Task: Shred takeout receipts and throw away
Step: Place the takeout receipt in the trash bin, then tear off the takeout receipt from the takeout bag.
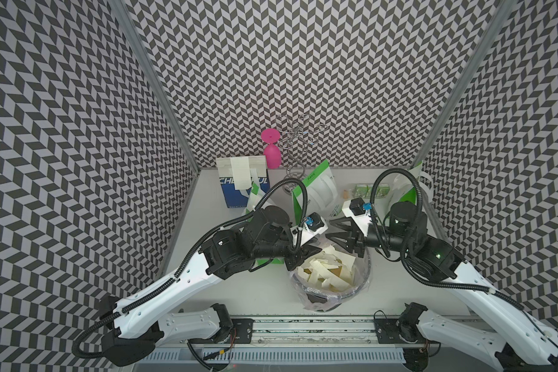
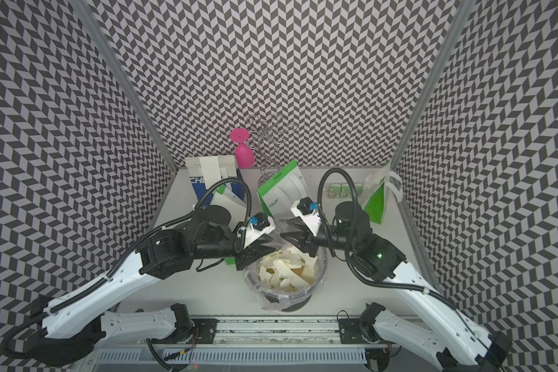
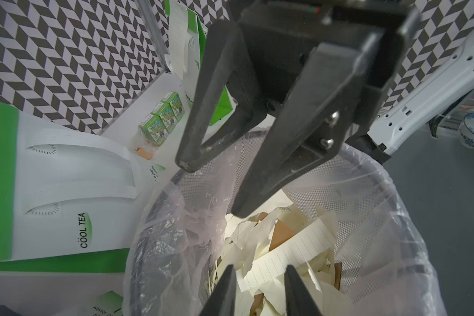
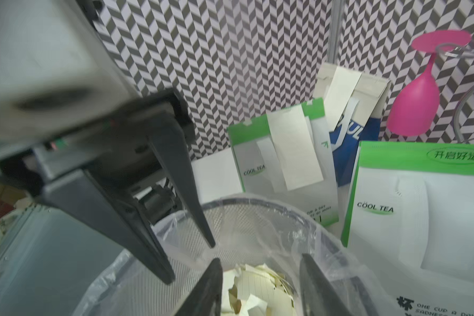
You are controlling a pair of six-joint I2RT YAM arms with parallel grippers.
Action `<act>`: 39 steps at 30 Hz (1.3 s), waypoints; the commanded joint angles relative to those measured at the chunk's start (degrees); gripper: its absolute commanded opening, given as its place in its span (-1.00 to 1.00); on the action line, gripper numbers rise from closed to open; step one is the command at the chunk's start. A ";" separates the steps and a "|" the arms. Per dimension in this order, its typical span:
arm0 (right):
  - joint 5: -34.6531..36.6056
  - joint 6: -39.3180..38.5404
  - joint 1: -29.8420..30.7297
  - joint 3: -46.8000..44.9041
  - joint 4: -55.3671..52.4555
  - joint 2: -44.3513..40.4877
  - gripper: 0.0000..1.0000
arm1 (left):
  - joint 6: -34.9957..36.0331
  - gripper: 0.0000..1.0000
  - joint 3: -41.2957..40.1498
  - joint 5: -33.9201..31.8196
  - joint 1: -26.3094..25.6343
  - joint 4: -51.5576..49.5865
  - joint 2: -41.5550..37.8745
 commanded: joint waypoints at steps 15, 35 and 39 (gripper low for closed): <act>2.42 7.21 -3.51 12.74 9.77 11.30 0.67 | -5.66 0.25 16.47 -12.45 22.38 -13.67 4.08; -8.89 5.17 -1.93 26.64 11.29 34.55 0.73 | -4.17 0.04 1.40 -1.92 43.98 -14.99 -0.92; -8.80 4.81 -1.87 26.73 11.81 36.12 0.73 | -4.33 -0.17 -0.39 0.47 44.44 -13.82 -0.60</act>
